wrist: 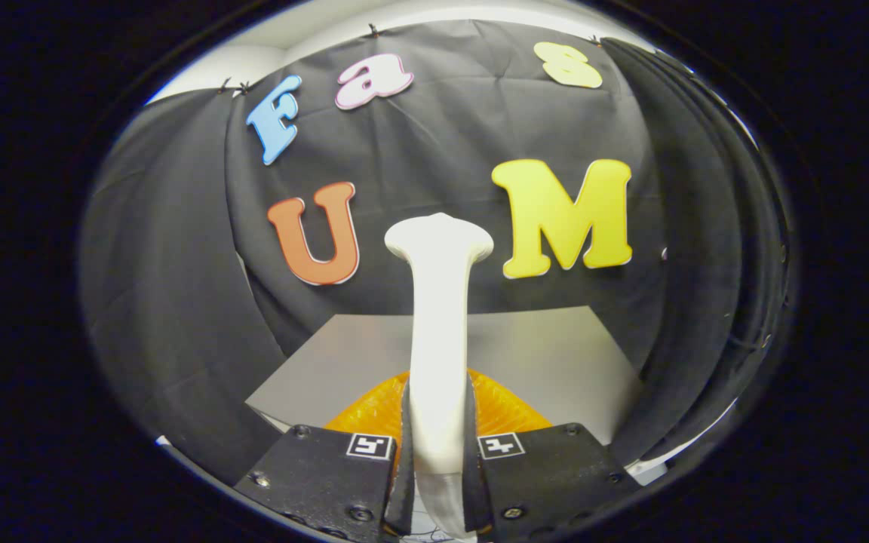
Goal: Iron the clothes twice with a garment steamer, once on the left side and once on the right side.
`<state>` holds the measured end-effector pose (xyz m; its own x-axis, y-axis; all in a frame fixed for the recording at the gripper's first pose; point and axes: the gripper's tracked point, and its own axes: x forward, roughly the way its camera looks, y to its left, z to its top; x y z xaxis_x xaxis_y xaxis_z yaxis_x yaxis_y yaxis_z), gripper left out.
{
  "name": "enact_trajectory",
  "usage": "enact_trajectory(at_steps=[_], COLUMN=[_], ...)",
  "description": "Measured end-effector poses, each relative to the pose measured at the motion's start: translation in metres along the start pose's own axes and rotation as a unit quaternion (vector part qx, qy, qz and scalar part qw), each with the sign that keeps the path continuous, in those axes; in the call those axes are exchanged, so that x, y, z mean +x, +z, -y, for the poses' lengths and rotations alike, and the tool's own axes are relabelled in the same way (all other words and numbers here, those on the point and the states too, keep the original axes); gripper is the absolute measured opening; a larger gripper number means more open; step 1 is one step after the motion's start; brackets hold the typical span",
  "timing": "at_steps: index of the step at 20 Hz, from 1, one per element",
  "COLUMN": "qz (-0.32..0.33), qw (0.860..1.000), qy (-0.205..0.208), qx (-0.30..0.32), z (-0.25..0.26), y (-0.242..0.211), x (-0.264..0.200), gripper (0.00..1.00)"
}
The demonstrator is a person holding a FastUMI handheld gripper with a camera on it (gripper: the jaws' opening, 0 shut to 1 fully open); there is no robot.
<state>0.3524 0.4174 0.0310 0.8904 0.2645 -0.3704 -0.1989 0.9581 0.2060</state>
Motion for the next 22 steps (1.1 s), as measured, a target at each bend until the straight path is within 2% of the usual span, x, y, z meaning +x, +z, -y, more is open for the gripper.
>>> enact_trajectory(at_steps=[6,15,22], qz=[0.063,0.119,0.172], qw=[0.998,0.989,0.973], qy=[0.001,-0.079,-0.135], qx=[0.004,-0.036,-0.067], z=[0.037,0.149,0.223], y=[0.025,0.041,0.078], x=[-0.08,-0.215,-0.28], gripper=[0.28,0.28,0.28])
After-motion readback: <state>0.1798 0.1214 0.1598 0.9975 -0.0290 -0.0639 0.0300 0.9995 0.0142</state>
